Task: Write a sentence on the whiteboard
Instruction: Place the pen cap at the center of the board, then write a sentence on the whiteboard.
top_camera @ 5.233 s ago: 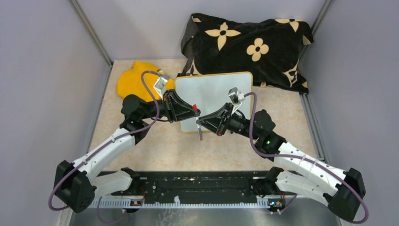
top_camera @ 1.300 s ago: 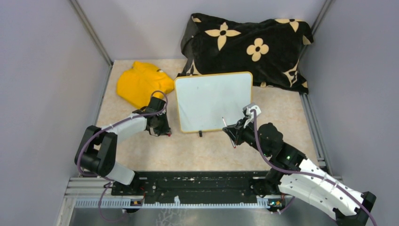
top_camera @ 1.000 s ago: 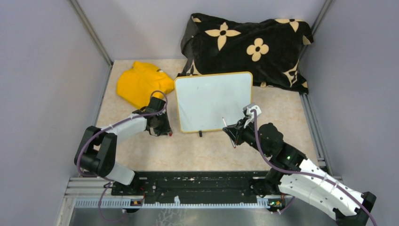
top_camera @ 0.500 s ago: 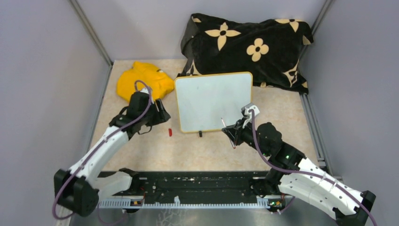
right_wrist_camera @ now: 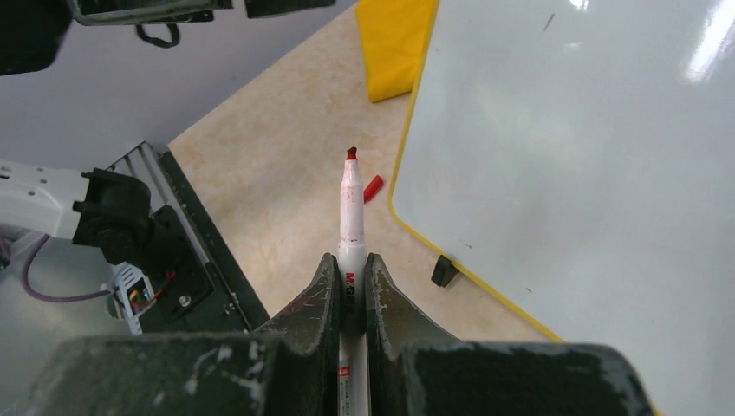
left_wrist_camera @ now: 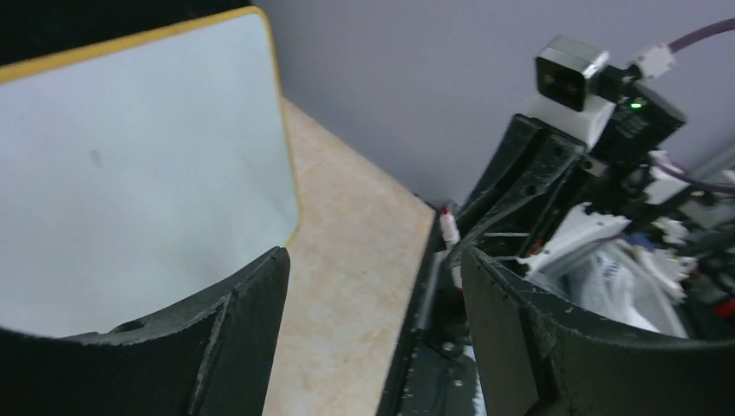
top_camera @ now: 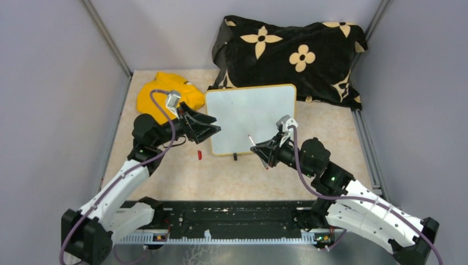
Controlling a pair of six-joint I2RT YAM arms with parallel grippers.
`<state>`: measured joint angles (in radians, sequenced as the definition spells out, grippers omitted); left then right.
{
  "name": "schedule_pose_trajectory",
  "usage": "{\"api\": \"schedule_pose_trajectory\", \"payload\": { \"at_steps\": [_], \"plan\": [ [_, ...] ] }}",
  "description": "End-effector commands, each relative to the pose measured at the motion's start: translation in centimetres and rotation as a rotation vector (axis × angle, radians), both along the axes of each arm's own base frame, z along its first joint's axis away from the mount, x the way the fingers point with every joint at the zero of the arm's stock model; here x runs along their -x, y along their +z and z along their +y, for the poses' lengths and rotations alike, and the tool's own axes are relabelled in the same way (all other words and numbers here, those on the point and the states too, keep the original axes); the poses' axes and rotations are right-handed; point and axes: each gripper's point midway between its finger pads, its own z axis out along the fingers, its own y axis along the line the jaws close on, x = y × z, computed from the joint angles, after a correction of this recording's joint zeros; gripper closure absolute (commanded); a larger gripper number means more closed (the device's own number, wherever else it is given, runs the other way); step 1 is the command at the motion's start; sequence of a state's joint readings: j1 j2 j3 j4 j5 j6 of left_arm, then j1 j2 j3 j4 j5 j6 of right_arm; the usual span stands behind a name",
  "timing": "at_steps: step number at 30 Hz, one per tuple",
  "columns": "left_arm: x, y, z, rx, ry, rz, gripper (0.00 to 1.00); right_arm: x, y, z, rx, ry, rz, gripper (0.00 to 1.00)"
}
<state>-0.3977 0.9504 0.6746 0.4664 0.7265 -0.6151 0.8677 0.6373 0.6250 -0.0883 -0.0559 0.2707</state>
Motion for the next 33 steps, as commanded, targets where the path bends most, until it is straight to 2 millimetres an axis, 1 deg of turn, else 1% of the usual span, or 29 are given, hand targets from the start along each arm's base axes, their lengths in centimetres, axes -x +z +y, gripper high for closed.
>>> {"api": "schedule_pose_trajectory", "payload": {
  "at_steps": [1,5,7,15,21,26,29,33],
  "plan": [
    [4.8,2.3,-1.9,0.092,-0.31,-0.051,0.22,0.9,5.5,1.8,-0.146,0.103,-0.09,1.0],
    [6.7,2.5,-3.4,0.087,-0.407,-0.079,0.21,1.4,6.3,2.8,-0.199,0.15,-0.077,1.0],
    [7.2,2.4,-4.1,0.074,-0.432,-0.083,0.21,1.6,6.7,3.3,-0.221,0.174,-0.071,1.0],
    [6.1,1.5,-4.9,0.075,-0.415,-0.013,0.25,2.1,7.6,4.7,-0.267,0.247,-0.047,1.0],
    [6.2,1.3,-5.9,0.079,-0.44,0.018,0.27,2.5,7.8,5.3,-0.279,0.285,-0.036,1.0],
    [6.6,1.8,-6.5,0.087,-0.463,0.009,0.38,2.6,7.6,5.6,-0.275,0.299,-0.028,1.0],
    [6.7,1.8,-6.8,0.085,-0.475,0.013,0.44,2.6,7.3,5.6,-0.27,0.3,-0.023,1.0],
    [7.1,1.9,-7.2,0.085,-0.491,0.013,0.57,2.6,7.1,5.6,-0.265,0.302,-0.02,1.0]
  ]
}}
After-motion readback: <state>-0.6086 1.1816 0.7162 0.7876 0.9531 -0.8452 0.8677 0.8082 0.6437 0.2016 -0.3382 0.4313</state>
